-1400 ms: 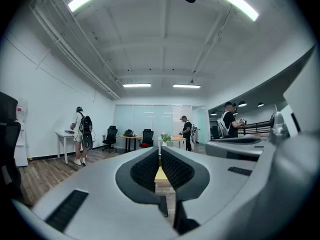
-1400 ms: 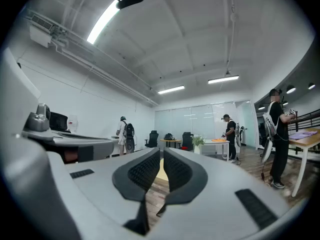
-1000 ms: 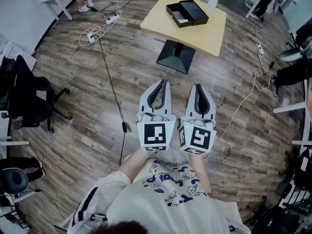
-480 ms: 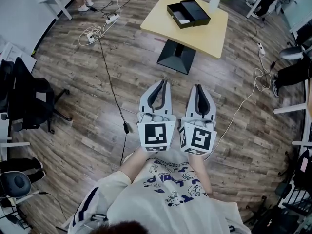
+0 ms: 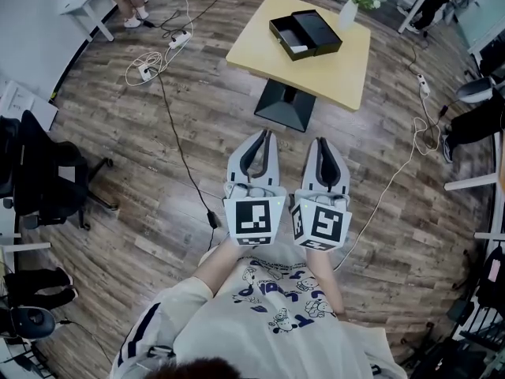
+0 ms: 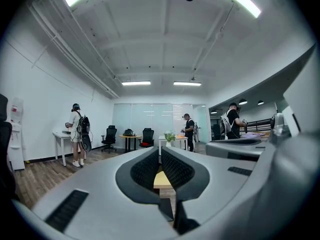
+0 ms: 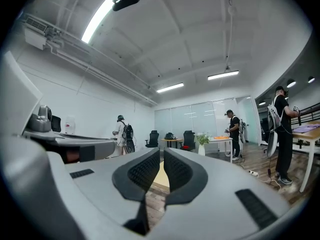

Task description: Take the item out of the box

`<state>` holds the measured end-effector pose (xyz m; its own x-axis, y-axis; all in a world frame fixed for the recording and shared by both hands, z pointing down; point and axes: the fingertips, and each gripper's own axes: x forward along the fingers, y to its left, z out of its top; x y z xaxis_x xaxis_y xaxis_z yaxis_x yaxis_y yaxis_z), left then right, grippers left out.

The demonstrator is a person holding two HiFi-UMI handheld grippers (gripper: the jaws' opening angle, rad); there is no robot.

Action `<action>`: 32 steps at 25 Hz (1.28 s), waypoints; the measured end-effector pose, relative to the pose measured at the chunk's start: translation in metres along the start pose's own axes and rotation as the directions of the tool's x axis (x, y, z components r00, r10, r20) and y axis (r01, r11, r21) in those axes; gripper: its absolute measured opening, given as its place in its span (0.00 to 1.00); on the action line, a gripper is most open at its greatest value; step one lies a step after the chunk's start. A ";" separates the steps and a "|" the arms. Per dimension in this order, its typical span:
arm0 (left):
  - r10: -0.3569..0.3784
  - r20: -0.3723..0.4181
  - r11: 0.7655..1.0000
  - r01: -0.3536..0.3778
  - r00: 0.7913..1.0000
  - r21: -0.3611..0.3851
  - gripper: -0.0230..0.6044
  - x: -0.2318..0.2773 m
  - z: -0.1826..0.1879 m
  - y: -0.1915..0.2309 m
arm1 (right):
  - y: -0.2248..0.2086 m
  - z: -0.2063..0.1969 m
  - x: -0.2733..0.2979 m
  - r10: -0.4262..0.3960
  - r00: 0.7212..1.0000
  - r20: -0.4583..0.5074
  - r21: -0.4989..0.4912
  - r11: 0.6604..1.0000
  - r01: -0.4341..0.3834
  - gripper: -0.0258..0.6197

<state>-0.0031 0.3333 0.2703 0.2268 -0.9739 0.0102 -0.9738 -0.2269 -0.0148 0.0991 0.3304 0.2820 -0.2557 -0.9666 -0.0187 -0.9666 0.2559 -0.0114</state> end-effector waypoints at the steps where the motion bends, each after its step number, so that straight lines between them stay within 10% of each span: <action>1: 0.000 0.001 1.000 0.000 1.000 0.000 0.08 0.006 0.000 0.003 | -0.001 0.000 0.006 -0.002 1.000 0.000 0.000 1.000 0.002 0.11; 32: -0.056 -0.075 0.998 0.055 0.996 -0.022 0.08 0.112 -0.026 0.027 | -0.024 -0.022 0.106 -0.039 0.997 -0.066 -0.006 0.999 0.039 0.11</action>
<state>-0.0050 0.2184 0.2968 0.2792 -0.9564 0.0860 -0.9601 -0.2796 0.0075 0.0945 0.2210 0.3023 -0.2181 -0.9748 0.0478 -0.9759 0.2180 -0.0063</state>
